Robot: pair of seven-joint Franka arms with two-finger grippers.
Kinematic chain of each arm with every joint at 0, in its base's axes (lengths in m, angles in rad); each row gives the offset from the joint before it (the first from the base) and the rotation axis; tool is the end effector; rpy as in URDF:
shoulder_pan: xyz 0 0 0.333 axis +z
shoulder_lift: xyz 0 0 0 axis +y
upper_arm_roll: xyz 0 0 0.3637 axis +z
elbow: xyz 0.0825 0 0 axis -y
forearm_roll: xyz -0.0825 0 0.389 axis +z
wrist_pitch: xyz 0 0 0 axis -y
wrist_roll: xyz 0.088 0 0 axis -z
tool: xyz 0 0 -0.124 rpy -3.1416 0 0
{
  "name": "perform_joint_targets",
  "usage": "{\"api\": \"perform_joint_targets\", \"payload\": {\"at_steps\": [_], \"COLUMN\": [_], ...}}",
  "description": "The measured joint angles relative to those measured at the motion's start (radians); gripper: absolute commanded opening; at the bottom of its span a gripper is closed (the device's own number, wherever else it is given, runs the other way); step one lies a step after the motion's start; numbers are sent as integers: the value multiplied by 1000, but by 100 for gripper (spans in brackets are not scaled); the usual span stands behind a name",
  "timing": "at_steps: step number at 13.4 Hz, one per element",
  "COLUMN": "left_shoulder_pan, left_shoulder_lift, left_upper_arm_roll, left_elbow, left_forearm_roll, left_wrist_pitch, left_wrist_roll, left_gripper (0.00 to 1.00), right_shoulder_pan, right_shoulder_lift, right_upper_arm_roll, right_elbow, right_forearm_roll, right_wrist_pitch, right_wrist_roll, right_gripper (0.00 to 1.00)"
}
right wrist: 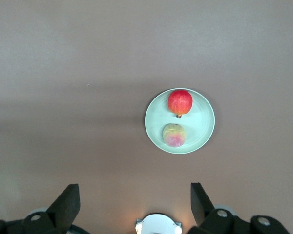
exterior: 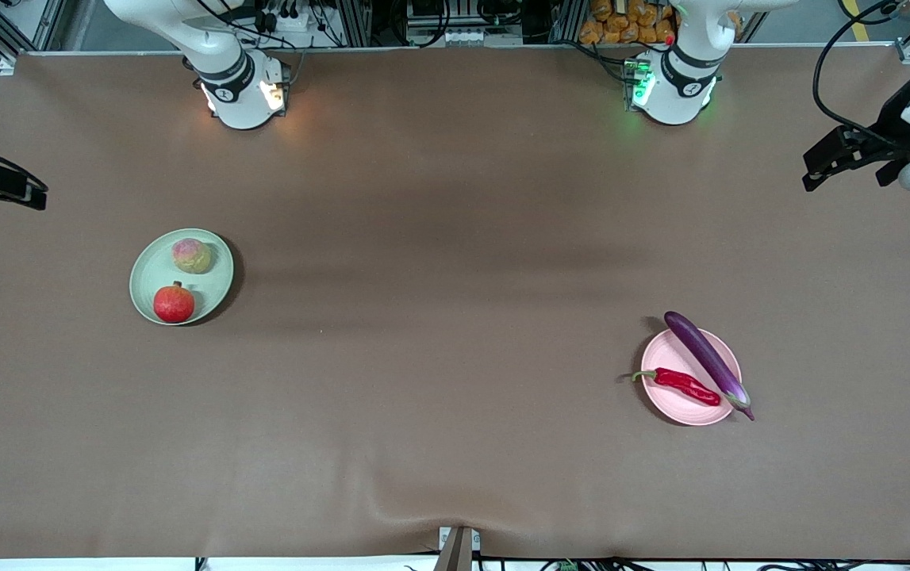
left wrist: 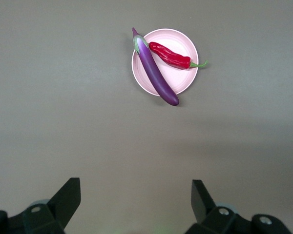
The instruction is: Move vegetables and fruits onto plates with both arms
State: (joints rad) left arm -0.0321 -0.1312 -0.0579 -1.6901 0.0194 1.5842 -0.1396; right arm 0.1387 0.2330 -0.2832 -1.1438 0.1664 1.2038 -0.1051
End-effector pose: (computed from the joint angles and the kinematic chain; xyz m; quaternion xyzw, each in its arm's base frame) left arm 0.5113 -0.0461 0.6697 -0.9995 -0.0250 -0.0140 0.0120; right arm 0.5927 -0.0338 0.6915 -0.9955 -0.0047 0.0760 0.0573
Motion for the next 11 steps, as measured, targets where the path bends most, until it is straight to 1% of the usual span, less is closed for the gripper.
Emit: {"api": "perform_joint_targets", "payload": {"at_steps": [2,3,4,6,8,11], "left_shoulder_pan": [0,0,0,0,0,0], "left_shoulder_lift": [-3,-7,-12,-23,-36,-39], "left_upper_arm_roll": [-5,-5,-5,-5,-5,-5], "left_elbow": [-5,-12,-18,-31,-48,-50], "left_forearm_roll": [0,0,0,0,0,0], "left_wrist_pitch": [0,0,1,1,4,8], "left_wrist_roll": [0,0,0,0,0,0], "left_gripper": [100,100,100,100,100,100], "right_shoulder_pan": [-49,-63,-68,-69,-72,-80], "right_shoulder_lift": [-61,-104,-147,-207,-234,-237], "right_upper_arm_roll": [99,128,141,150,154,165], "right_elbow": [-103,-176,-242,-319,-347,-351], "right_forearm_roll": [-51,-61,-66,-70,-71,-72], "right_wrist_pitch": [81,133,171,196,211,226], "right_wrist_roll": [0,0,0,0,0,0], "right_gripper": [100,100,100,100,100,100]}}
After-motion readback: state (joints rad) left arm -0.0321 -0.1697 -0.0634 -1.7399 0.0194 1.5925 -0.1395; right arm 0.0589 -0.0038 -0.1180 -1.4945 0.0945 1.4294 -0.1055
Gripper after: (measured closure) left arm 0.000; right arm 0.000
